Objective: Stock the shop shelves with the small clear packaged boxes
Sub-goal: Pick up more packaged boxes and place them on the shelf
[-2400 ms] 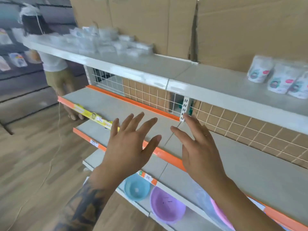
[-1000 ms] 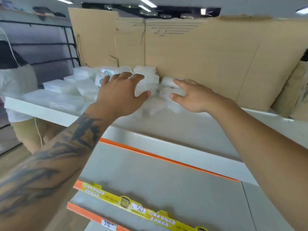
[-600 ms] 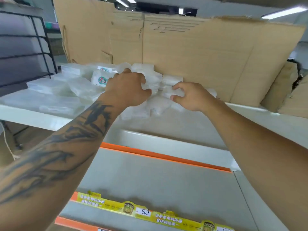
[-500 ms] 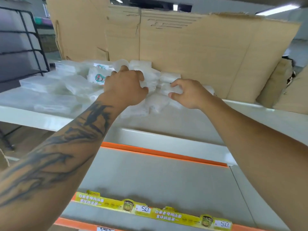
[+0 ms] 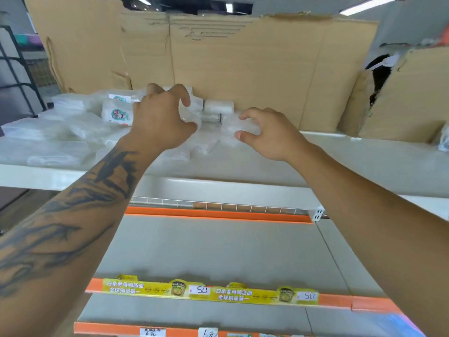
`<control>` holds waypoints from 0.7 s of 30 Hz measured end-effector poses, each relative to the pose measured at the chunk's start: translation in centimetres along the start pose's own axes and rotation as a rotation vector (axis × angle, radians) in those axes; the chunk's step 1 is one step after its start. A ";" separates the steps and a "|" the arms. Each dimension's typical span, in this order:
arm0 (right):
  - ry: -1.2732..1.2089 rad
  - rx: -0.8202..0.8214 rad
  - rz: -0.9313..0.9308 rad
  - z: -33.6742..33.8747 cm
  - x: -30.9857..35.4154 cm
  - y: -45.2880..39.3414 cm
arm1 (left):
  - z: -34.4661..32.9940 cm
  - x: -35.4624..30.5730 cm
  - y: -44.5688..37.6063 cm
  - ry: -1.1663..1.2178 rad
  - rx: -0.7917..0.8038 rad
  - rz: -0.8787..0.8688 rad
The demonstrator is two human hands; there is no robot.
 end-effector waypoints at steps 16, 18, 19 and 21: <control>-0.114 -0.205 -0.052 16.8 -14.8 20.8 | -6.8 -28.4 14.6 0.353 0.141 -0.200; -0.126 -0.217 -0.083 18.5 -17.6 23.7 | -8.6 -32.2 16.5 0.387 0.204 -0.233; -0.123 -0.215 -0.096 19.1 -18.8 25.1 | -9.4 -34.2 17.5 0.401 0.231 -0.268; -0.115 -0.197 -0.117 20.3 -21.1 27.6 | -10.6 -38.0 19.5 0.432 0.265 -0.333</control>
Point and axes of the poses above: each hand's wrist, its own y-axis away from the middle knuckle, its own z-axis out of the back of the hand, x = y × z, the point moved 8 cm from there along -y, towards the middle knuckle, and after that the axes turned 1 degree about -x, right-handed, at the moved point
